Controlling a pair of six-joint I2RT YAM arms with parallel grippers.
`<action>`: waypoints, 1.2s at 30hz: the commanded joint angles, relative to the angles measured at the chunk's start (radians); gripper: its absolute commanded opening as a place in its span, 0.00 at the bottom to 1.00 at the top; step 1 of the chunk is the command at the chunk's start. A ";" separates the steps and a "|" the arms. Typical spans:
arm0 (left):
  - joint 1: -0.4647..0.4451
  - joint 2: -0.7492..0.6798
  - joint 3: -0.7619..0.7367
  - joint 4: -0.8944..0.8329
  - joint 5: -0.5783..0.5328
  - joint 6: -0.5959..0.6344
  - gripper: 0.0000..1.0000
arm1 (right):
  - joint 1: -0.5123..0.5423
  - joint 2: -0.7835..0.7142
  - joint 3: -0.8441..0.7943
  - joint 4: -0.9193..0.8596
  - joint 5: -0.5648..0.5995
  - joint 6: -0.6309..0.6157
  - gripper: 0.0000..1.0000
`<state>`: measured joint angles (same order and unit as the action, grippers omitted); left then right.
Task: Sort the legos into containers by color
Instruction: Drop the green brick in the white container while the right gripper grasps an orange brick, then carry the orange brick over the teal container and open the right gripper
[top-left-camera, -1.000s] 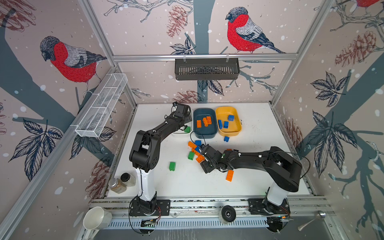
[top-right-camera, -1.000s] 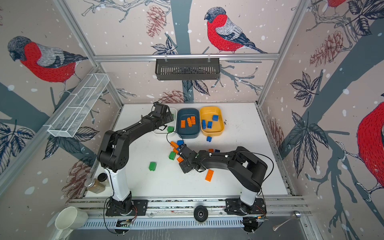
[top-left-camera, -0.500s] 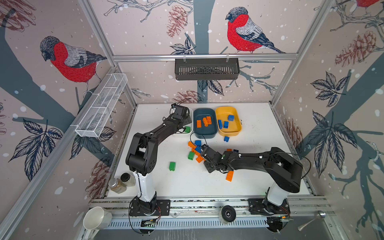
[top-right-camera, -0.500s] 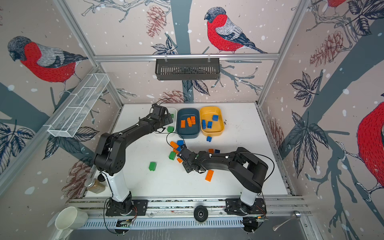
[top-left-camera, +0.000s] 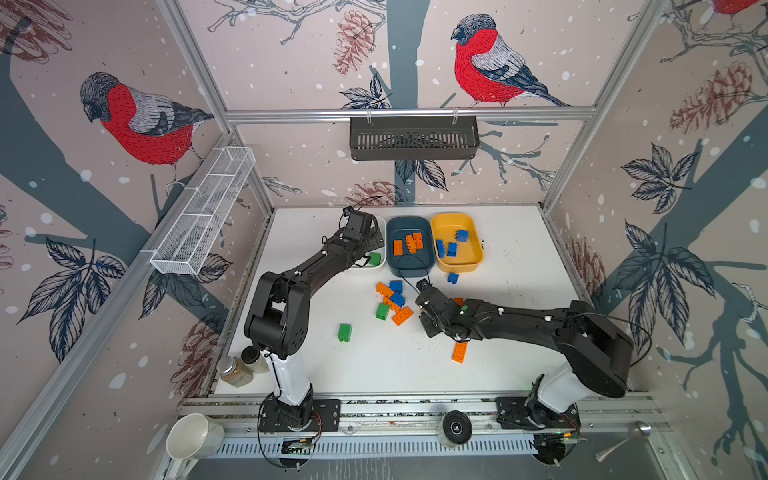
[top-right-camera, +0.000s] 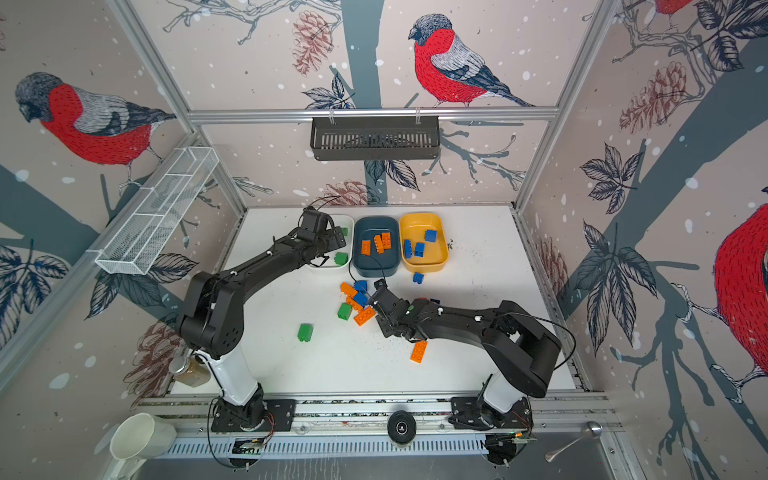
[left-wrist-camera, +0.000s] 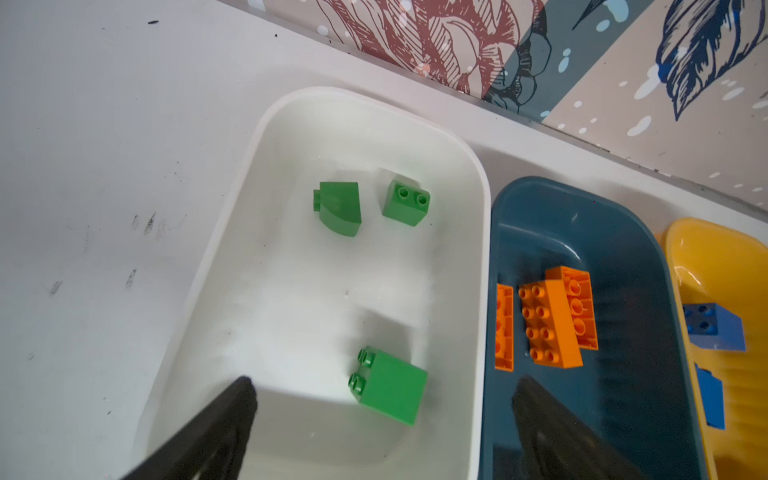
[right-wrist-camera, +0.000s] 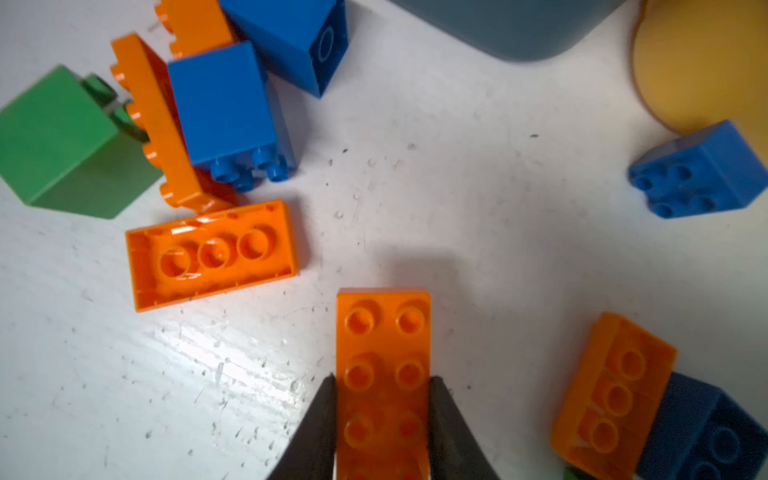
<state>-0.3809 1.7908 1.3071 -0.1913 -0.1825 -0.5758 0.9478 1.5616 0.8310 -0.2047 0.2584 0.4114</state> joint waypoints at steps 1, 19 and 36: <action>-0.003 -0.043 -0.035 -0.002 0.034 0.008 0.97 | -0.043 -0.039 -0.024 0.144 -0.028 -0.024 0.28; -0.001 -0.105 -0.113 0.001 0.026 -0.005 0.97 | -0.313 0.159 0.202 0.418 -0.236 -0.033 0.27; -0.010 -0.160 -0.171 0.004 -0.016 -0.024 0.97 | -0.360 0.376 0.540 0.284 -0.278 -0.027 0.66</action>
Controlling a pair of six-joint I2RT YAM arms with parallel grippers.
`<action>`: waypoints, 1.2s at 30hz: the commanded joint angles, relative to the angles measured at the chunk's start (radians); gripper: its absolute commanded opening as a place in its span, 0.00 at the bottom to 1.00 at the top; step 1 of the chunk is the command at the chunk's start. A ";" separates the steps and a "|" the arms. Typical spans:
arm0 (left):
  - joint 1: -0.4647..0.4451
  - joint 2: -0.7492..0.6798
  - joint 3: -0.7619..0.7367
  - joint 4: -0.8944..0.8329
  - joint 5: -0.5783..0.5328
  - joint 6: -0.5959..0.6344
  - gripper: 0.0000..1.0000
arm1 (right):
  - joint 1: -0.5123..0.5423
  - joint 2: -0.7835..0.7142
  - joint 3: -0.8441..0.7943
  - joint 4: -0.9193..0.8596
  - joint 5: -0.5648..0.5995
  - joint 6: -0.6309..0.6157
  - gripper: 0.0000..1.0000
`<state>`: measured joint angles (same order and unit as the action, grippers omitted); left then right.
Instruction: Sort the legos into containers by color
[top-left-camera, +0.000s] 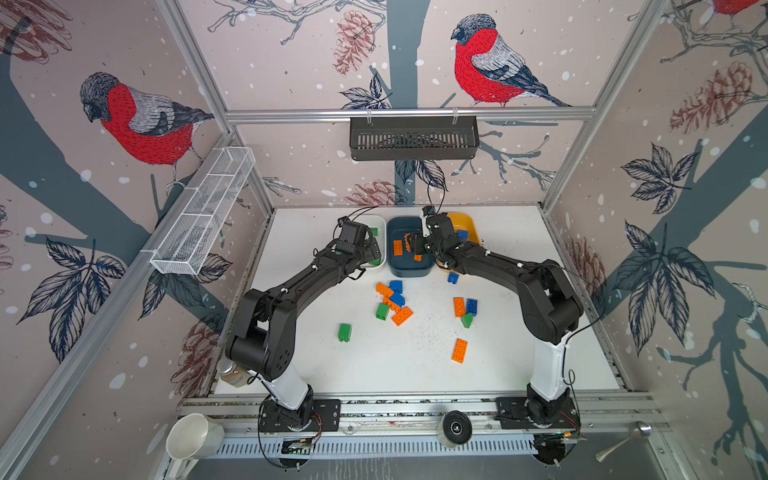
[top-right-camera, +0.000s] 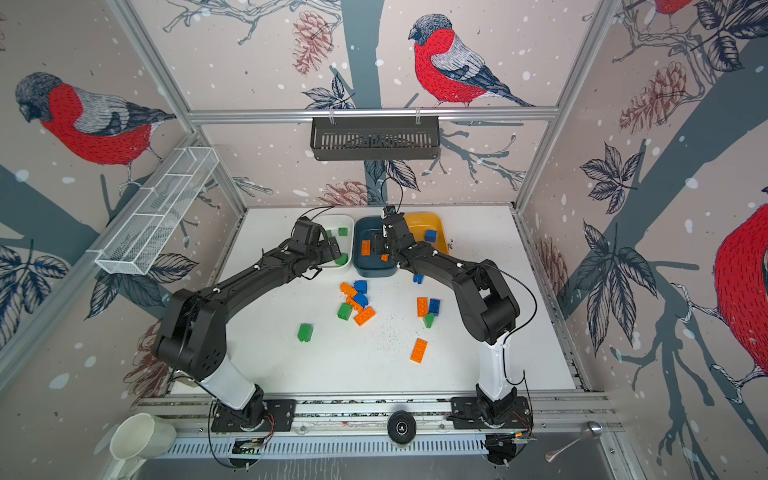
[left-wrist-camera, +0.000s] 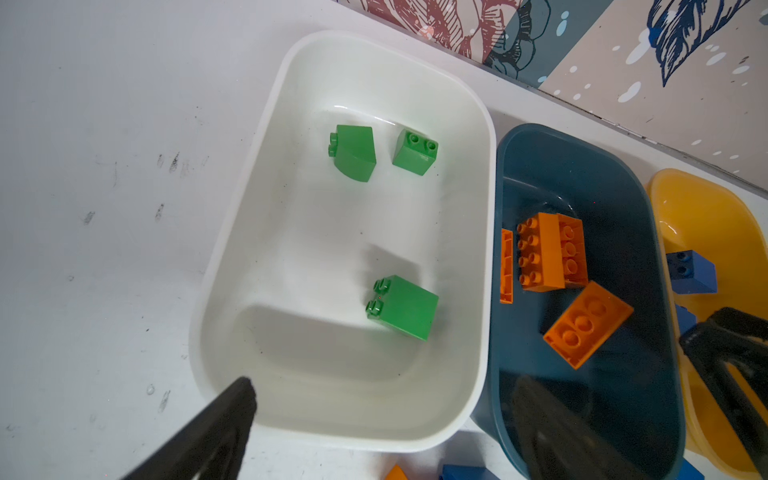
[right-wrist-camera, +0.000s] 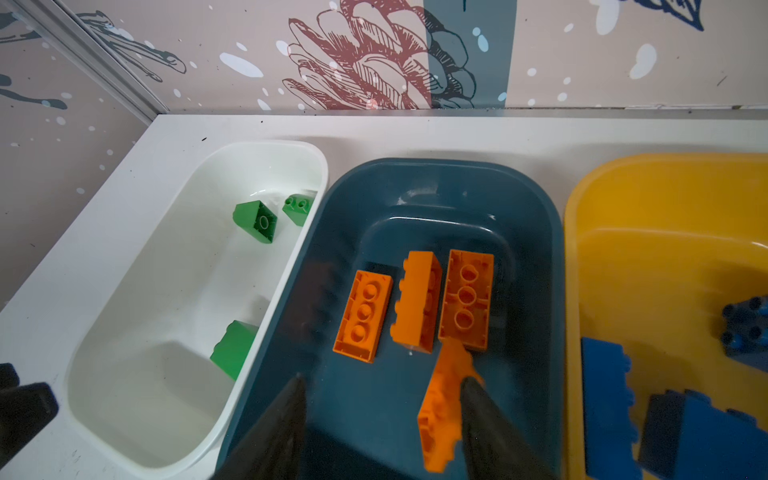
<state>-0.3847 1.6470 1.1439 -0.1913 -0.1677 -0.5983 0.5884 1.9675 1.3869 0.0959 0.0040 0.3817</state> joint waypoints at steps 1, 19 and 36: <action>-0.012 -0.019 -0.009 0.006 -0.039 0.001 0.97 | 0.001 -0.053 -0.034 -0.013 -0.025 0.003 0.68; -0.130 0.032 0.044 0.052 -0.061 0.008 0.97 | -0.001 -0.578 -0.590 -0.205 0.027 0.093 0.80; -0.129 0.066 0.066 0.034 -0.049 0.008 0.97 | 0.011 -0.389 -0.513 -0.401 0.094 0.119 0.83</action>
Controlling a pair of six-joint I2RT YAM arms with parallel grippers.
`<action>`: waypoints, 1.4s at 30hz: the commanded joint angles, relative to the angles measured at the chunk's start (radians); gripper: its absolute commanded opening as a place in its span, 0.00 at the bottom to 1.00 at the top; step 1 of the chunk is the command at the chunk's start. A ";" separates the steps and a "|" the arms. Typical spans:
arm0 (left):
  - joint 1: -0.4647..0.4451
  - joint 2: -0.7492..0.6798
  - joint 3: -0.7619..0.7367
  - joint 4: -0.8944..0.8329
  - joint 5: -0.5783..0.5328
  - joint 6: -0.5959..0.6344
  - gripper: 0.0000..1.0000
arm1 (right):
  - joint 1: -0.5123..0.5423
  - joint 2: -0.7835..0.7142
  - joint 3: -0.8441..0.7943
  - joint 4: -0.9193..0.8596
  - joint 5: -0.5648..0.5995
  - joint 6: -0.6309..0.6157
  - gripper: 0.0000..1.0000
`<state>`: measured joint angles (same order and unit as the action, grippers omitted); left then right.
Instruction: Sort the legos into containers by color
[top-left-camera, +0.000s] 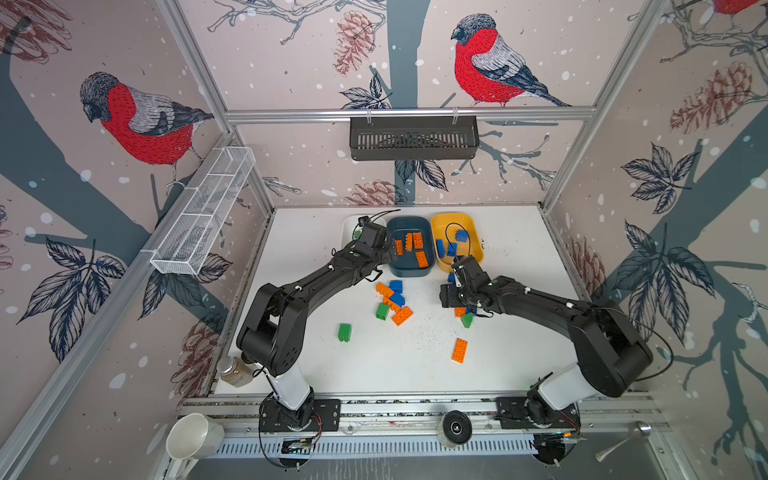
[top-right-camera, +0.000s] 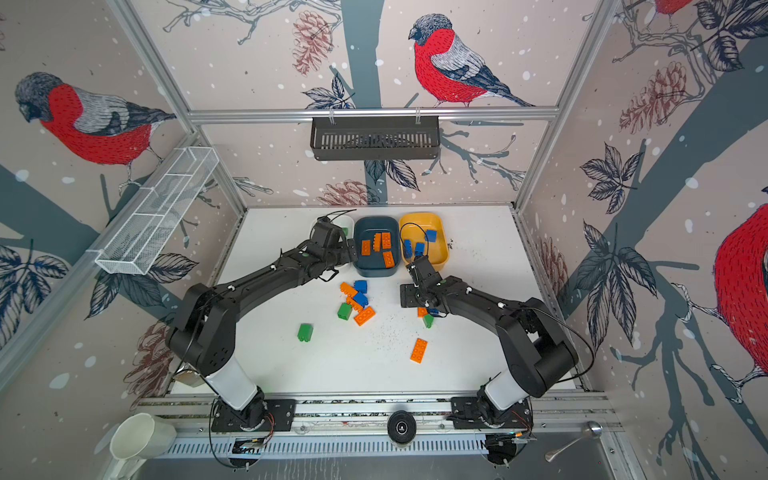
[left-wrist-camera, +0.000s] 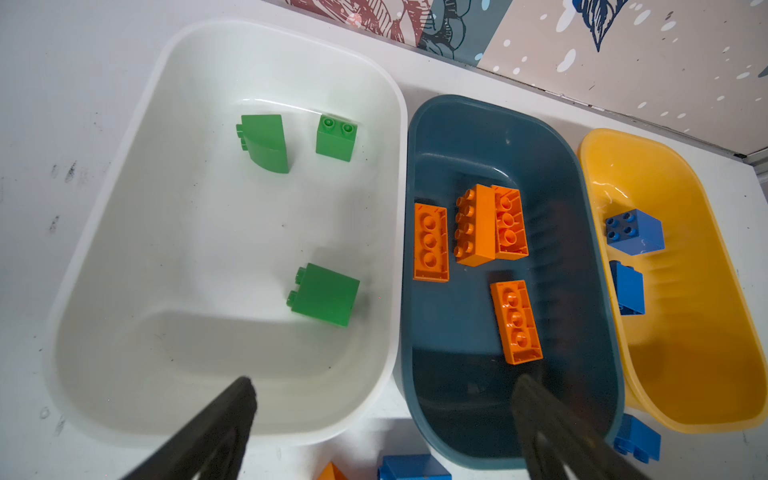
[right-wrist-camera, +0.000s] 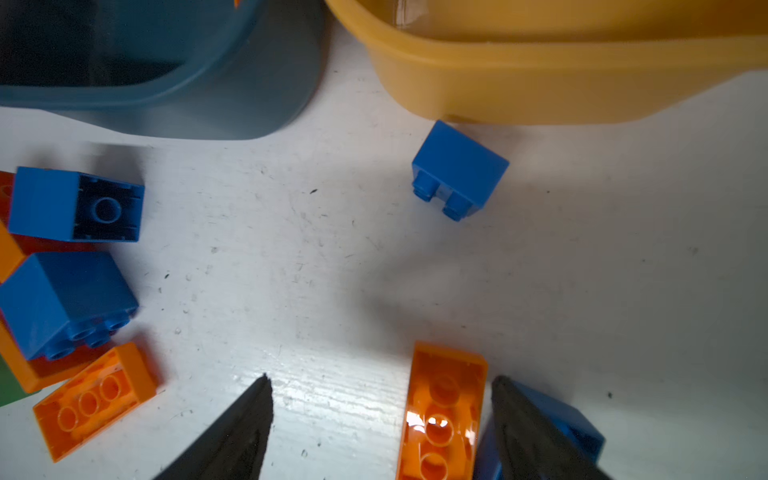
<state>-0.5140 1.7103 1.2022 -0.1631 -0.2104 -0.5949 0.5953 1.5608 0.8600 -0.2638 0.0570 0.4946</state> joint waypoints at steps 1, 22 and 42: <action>0.000 0.004 0.008 0.004 -0.007 0.004 0.97 | 0.006 0.026 0.017 -0.049 0.050 0.007 0.83; -0.001 0.012 0.023 -0.015 -0.023 0.007 0.97 | 0.059 0.120 0.044 -0.135 0.135 -0.001 0.52; 0.000 -0.055 -0.014 -0.053 -0.157 0.006 0.97 | 0.126 0.057 0.064 0.071 0.133 -0.030 0.30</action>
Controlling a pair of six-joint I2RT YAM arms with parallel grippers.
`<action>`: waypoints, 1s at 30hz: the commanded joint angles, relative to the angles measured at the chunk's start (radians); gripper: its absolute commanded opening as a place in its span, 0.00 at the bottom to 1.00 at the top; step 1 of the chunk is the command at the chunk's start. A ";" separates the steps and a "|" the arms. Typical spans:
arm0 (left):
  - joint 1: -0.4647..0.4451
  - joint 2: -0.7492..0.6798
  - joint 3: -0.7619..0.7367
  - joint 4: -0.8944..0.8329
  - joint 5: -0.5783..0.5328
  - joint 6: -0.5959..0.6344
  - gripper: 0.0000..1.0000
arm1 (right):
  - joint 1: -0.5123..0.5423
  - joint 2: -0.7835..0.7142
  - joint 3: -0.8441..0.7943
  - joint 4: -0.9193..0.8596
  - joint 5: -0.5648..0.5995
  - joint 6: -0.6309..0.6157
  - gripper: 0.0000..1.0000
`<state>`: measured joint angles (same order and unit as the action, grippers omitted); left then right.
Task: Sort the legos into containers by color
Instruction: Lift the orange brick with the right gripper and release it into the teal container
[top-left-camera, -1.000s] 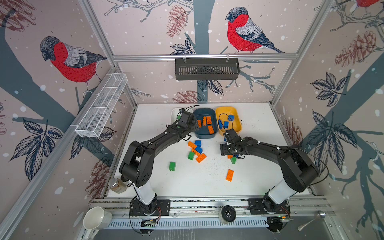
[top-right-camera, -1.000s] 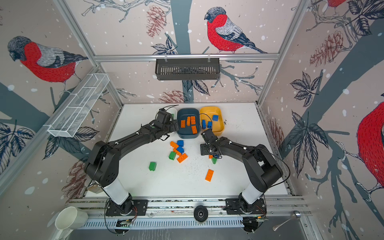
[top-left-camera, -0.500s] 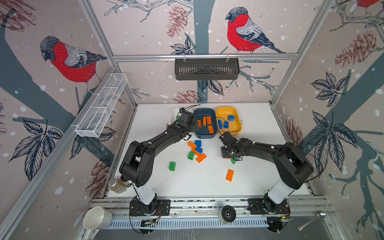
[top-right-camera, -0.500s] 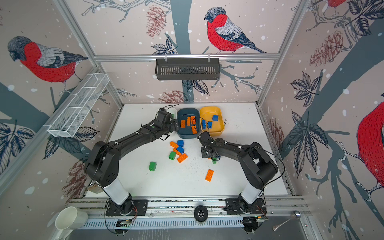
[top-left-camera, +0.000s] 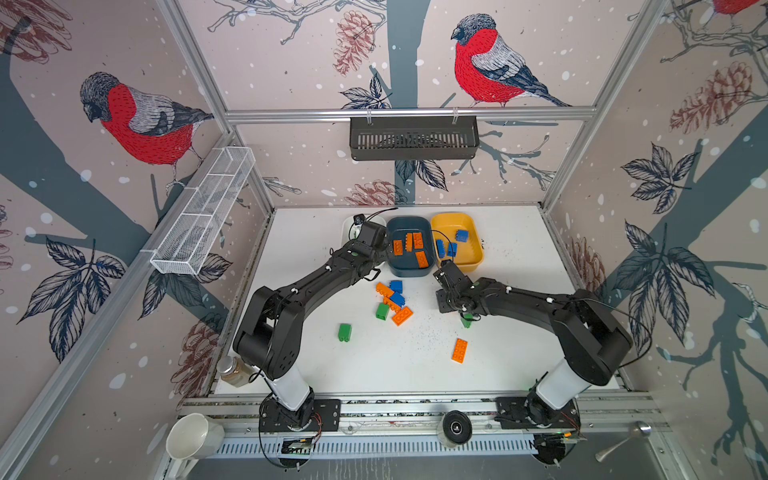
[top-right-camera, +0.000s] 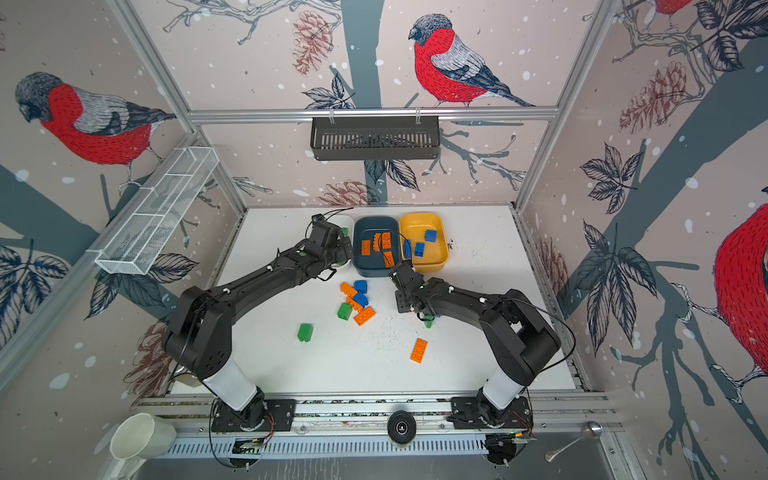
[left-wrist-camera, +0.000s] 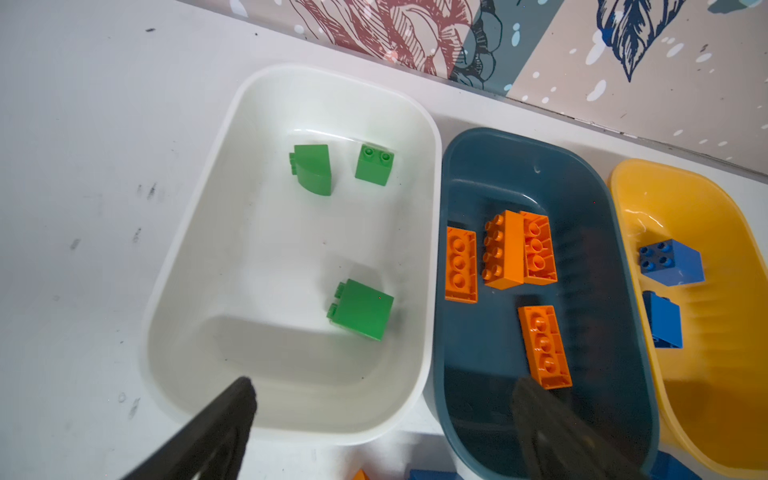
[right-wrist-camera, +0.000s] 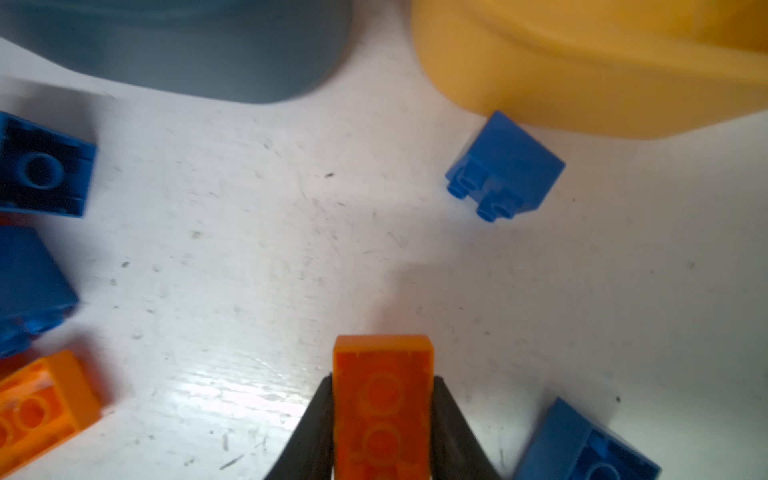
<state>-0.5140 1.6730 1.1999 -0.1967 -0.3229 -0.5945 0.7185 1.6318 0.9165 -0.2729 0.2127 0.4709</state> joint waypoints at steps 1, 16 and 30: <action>-0.001 -0.022 -0.016 -0.020 -0.046 0.003 0.97 | 0.002 -0.019 0.008 0.098 -0.033 -0.008 0.30; 0.000 -0.074 -0.098 -0.090 0.007 -0.057 0.97 | -0.041 0.219 0.343 0.301 -0.188 -0.026 0.29; 0.000 -0.121 -0.182 -0.091 0.074 -0.107 0.97 | -0.080 0.468 0.646 0.216 -0.190 -0.058 0.52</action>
<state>-0.5140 1.5631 1.0298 -0.2798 -0.2619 -0.6823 0.6365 2.1094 1.5562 -0.0368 0.0238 0.4408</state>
